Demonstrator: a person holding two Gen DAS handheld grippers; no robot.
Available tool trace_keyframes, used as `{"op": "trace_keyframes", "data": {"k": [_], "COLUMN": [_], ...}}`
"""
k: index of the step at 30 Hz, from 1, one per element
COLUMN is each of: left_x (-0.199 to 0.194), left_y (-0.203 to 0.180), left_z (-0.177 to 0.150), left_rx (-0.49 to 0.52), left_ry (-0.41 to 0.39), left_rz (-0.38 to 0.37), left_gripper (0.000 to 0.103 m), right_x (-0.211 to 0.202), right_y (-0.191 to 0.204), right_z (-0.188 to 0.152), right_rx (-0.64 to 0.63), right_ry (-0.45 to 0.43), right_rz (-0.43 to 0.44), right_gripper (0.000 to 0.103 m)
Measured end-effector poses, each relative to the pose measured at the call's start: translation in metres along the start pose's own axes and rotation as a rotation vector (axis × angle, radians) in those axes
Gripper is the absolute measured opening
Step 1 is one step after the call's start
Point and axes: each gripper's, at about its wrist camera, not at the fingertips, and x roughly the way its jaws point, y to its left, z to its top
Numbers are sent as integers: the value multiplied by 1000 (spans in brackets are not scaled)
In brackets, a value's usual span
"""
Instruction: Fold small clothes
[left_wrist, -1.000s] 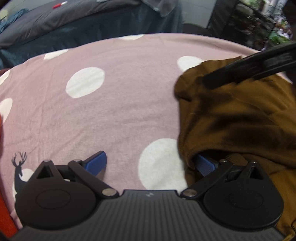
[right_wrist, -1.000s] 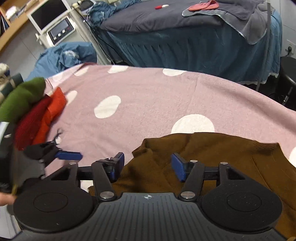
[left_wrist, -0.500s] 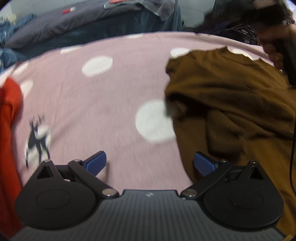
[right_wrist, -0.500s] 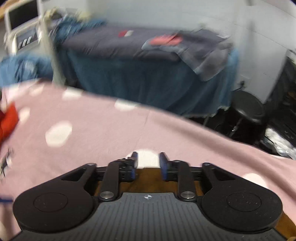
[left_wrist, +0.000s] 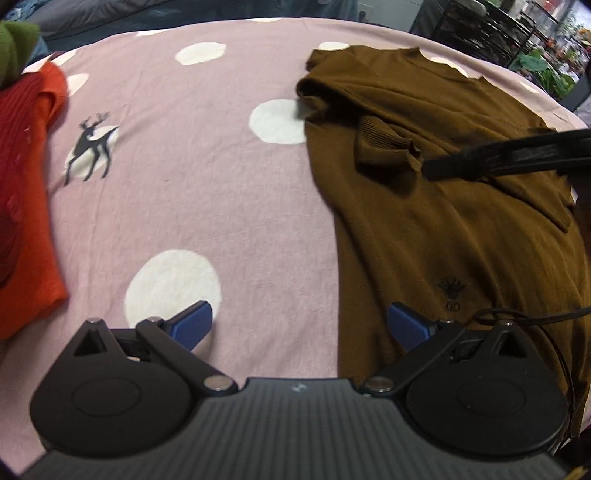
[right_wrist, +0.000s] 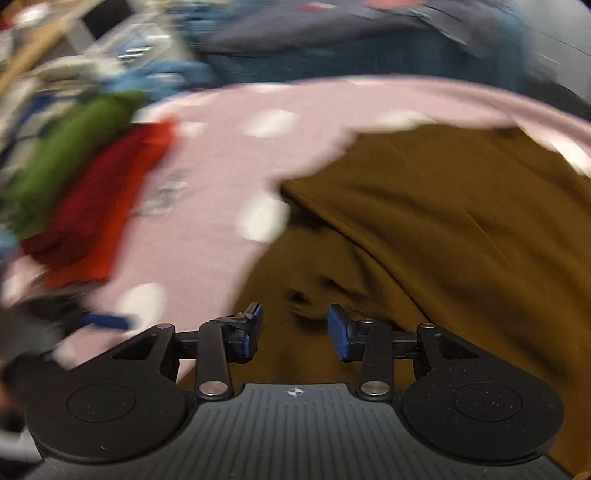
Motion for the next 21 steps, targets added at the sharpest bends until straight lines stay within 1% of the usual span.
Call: {"op": "trace_keyframes", "data": {"k": [1,2,3,4,5,6,7,8,9,10,11,12,13,14,15,17,19,21], "left_x": [-3,-6,-9,-12,-15,-17,-19,-20,-21,-22,-23,-24,-24,-25,-26,-26,-25,-21], "left_y": [2,4,5,7,9,10,11,13,14,15,17,18,18,18,17,13,5,-4], "left_z": [2,1,2,1,0,0,0,-1,-3,-4,-6,-7,-7,-7,-7,-7,-9,-12], "left_rx": [-5,-9,-13,-16,-18,-21,-23,-26,-30,-34,-38,-43,-49,-55,-58,-61,-49,-28], "left_ry": [-2,-5,-8,-7,-7,-8,-5,3,11,17,22,27,32,34,31,17,8,27], "left_rz": [3,10,18,24,30,38,45,52,60,68,73,73,72,69,64,37,-7,-43], "left_gripper": [103,103,103,103,103,103,103,103,103,103,103,103,103,103,103,103,103,103], "right_x": [8,15,20,23,26,30,31,30,26,21,16,11,6,1,-5,-19,-40,-63], "right_y": [-3,-6,-5,3,15,25,34,46,59,72,83,93,98,99,93,69,43,17], "right_z": [-2,-3,-4,-3,-1,3,9,15,19,23,24,24,24,22,18,6,-17,-42], "right_rx": [83,149,162,123,68,23,-13,-59,-121,-187,-248,-297,-318,-306,-266,-151,-65,-19], "right_ry": [17,20,-8,-61,-119,-164,-202,-244,-280,-306,-314,-300,-274,-248,-233,-213,-201,-196], "right_rz": [-31,-8,-2,-46,-92,-102,-64,5,78,138,187,230,245,222,201,184,107,21], "right_gripper": [68,66,60,61,65,66,67,67,74,75,77,82,84,86,88,90,90,90]}}
